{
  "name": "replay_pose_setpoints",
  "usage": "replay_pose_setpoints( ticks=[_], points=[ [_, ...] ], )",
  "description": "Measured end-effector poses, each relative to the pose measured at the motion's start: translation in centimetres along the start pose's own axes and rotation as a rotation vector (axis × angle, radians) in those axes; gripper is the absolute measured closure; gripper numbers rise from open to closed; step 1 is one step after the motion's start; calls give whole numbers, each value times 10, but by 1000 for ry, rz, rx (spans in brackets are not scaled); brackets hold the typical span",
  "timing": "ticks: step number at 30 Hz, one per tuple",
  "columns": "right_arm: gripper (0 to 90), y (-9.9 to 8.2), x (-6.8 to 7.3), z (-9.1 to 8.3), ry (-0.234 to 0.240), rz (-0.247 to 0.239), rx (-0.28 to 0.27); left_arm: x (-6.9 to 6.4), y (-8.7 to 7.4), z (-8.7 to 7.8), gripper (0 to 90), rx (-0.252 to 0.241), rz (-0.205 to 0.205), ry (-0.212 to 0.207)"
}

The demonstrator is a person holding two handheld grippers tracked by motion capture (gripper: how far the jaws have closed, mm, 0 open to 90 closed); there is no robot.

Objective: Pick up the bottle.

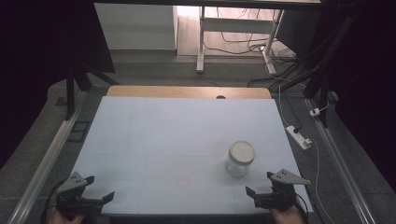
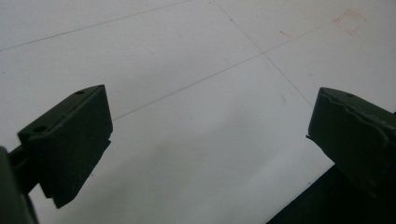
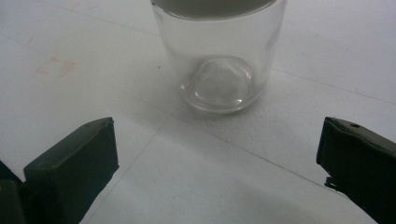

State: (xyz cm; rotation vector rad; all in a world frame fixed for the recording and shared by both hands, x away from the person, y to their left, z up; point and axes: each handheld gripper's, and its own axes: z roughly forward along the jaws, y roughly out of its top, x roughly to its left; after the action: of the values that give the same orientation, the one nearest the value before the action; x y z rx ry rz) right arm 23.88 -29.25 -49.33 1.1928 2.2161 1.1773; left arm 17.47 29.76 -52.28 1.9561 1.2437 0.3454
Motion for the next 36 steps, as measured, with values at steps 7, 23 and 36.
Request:
replay_pose_setpoints(
  ticks=[7, 23, 36],
  points=[
    [0, 3, -1, 2, 25, 4, -21, 0, 0, 0, 6, 1, -1, 0],
    [0, 13, -8, 20, 9, -38, -22, 0, 0, 0, 6, 3, 4, -1],
    [0, 22, -14, 42, 34, -60, -9, -1, 1, 1, 5, 8, 6, 0]
  ],
)
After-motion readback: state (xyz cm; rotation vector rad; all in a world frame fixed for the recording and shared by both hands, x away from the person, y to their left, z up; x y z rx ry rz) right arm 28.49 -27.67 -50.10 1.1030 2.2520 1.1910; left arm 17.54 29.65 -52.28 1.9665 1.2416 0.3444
